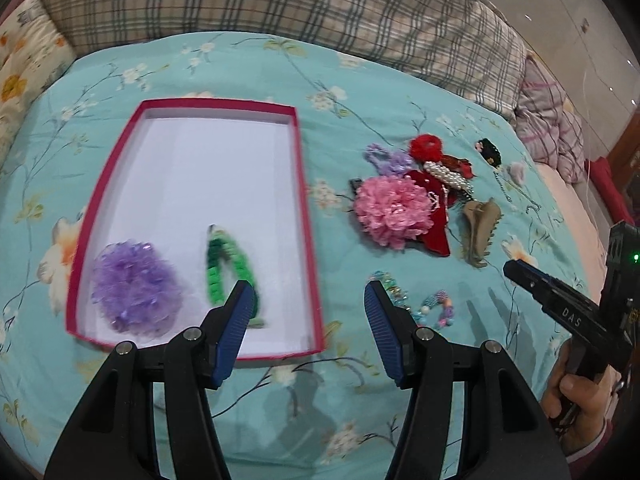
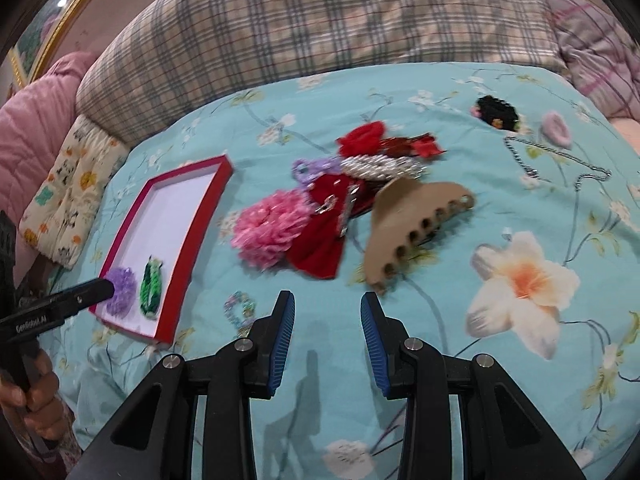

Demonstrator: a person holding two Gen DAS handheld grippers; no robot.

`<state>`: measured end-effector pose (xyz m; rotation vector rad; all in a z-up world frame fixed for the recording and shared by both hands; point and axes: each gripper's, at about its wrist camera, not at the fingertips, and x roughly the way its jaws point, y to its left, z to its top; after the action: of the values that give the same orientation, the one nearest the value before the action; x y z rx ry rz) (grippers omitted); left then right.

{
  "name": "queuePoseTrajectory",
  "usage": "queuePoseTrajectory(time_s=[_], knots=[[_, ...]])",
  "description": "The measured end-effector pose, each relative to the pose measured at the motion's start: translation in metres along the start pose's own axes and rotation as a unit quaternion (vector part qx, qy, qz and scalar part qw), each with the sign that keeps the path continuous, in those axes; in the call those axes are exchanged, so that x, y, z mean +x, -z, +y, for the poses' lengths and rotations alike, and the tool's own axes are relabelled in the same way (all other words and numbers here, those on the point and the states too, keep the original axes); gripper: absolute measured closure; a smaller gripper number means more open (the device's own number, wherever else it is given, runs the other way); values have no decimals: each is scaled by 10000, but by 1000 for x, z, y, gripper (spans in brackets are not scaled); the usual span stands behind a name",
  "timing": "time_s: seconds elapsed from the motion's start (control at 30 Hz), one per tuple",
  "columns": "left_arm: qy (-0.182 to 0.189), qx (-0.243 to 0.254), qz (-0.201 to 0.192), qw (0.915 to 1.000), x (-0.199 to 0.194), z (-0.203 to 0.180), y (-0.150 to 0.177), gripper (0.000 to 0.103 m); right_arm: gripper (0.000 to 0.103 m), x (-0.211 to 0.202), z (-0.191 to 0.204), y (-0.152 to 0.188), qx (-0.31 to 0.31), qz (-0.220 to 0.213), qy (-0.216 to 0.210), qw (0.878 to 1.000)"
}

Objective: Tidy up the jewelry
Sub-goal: 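Move both tools back toward the remaining accessories, then grasp the beige claw clip with the right tool while the left tool grasps the pink scrunchie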

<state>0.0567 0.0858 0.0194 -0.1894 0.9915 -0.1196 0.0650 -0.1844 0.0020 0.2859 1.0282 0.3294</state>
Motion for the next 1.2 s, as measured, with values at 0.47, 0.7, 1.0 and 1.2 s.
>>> queuePoseTrajectory(time_s=[0.47, 0.7, 1.0, 1.2], knots=[[222, 89, 311, 9992, 46, -36, -20, 46, 34, 33, -38, -25, 865, -14, 362, 9956], [374, 150, 494, 9980, 73, -48, -33, 46, 34, 65, -46, -34, 1327, 164, 344, 9904], [510, 383, 656, 9958, 104, -64, -50, 39, 47, 79, -64, -41, 1759, 61, 258, 9840], [516, 388, 819, 9945, 129, -66, -56, 39, 48, 68, -68, -39, 1684, -53, 124, 9856]])
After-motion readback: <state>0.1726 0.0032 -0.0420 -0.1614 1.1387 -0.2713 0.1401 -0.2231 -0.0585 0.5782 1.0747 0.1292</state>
